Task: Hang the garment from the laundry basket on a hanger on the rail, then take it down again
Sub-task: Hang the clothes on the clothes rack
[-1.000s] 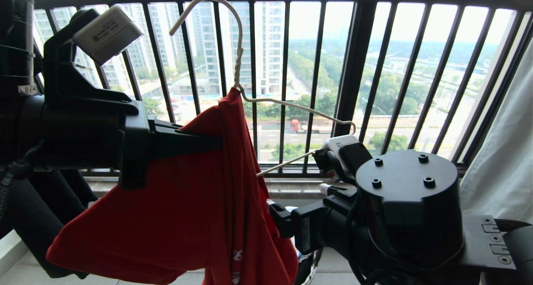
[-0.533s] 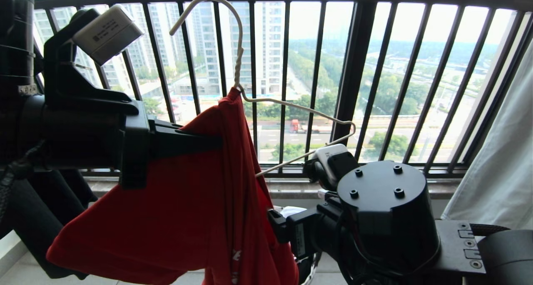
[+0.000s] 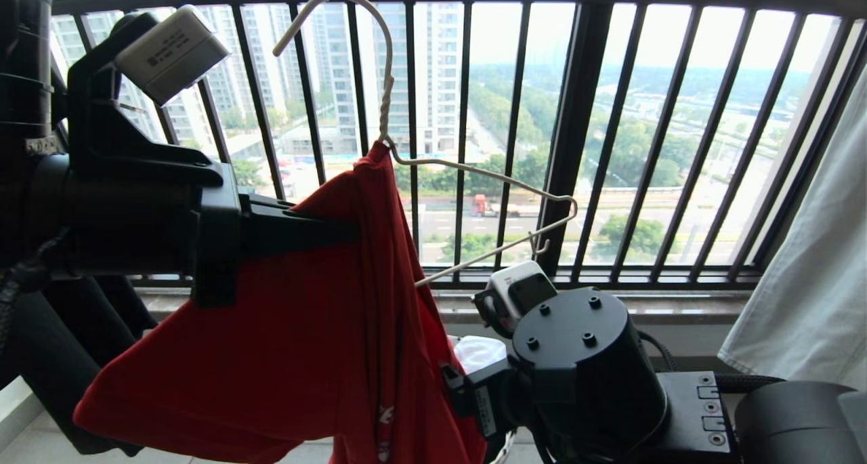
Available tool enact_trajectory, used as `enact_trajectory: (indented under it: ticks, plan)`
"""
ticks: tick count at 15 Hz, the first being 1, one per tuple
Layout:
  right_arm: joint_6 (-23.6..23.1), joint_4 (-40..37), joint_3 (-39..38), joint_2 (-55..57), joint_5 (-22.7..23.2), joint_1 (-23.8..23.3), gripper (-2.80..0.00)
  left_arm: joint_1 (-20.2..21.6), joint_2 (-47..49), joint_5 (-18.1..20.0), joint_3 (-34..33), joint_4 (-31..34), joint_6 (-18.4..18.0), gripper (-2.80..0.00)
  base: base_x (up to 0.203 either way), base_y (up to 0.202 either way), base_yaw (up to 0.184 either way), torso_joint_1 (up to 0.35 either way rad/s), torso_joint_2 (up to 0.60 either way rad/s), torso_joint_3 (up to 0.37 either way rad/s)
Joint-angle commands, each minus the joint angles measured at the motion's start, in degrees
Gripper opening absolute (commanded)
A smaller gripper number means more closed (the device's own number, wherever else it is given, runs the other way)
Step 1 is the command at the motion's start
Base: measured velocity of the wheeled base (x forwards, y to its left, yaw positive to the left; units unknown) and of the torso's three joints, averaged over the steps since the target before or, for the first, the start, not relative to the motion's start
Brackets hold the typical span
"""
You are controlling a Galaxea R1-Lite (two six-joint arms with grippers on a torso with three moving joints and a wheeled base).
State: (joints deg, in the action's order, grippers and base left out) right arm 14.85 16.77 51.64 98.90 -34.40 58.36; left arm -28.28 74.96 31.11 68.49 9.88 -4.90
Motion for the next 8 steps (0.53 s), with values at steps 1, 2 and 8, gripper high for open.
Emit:
enact_trajectory:
  ticks: [1, 2, 8]
  plan:
    - [0.1, 0.0, 0.1, 1.2, -0.2, -0.2, 0.00, -0.1, -0.5, 0.2, 0.0, 0.1, 0.0, -2.80, 0.000, 0.000, 0.000, 0.000, 0.00, 0.000]
    - [0.0, -0.1, 0.2, 1.3, -0.7, -0.7, 0.00, 0.0, -0.5, 0.2, 0.0, 0.1, 0.0, -2.80, 0.000, 0.000, 0.000, 0.000, 0.00, 0.000]
    - [-3.1, -6.6, 0.3, 0.1, -2.1, -3.7, 0.00, 0.2, -1.4, 0.2, -0.1, -0.4, 0.0, -2.80, 0.000, 0.000, 0.000, 0.000, 0.00, 0.000]
